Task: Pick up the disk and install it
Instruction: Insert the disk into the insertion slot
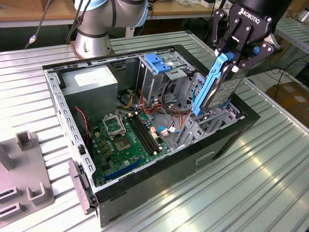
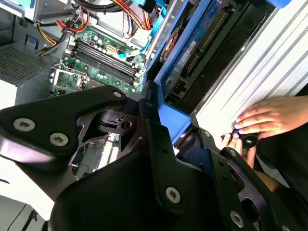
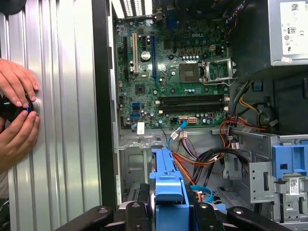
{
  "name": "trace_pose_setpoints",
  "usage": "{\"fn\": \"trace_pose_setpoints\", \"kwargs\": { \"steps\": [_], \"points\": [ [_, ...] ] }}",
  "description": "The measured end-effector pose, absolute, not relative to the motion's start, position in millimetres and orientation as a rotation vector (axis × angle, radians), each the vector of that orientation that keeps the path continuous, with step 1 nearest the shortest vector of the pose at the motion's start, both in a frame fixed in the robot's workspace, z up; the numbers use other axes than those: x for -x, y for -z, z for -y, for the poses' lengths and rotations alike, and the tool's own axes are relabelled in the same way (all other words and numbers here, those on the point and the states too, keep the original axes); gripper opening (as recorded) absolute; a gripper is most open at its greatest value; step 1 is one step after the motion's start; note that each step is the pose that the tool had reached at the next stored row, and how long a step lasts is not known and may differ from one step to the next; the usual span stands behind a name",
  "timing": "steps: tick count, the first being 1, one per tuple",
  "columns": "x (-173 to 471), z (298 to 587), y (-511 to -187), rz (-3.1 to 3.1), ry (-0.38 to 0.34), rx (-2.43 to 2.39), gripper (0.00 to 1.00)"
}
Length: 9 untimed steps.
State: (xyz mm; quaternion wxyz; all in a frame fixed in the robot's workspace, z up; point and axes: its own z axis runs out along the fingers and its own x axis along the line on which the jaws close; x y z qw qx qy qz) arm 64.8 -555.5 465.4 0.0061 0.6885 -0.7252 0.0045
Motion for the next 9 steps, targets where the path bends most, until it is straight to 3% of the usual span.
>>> {"fn": "trace_pose_setpoints", "kwargs": {
  "steps": [9],
  "points": [
    [-67.3, 555.4, -457.4, 2.269, -0.014, -2.155, 0.37]
  ]
}}
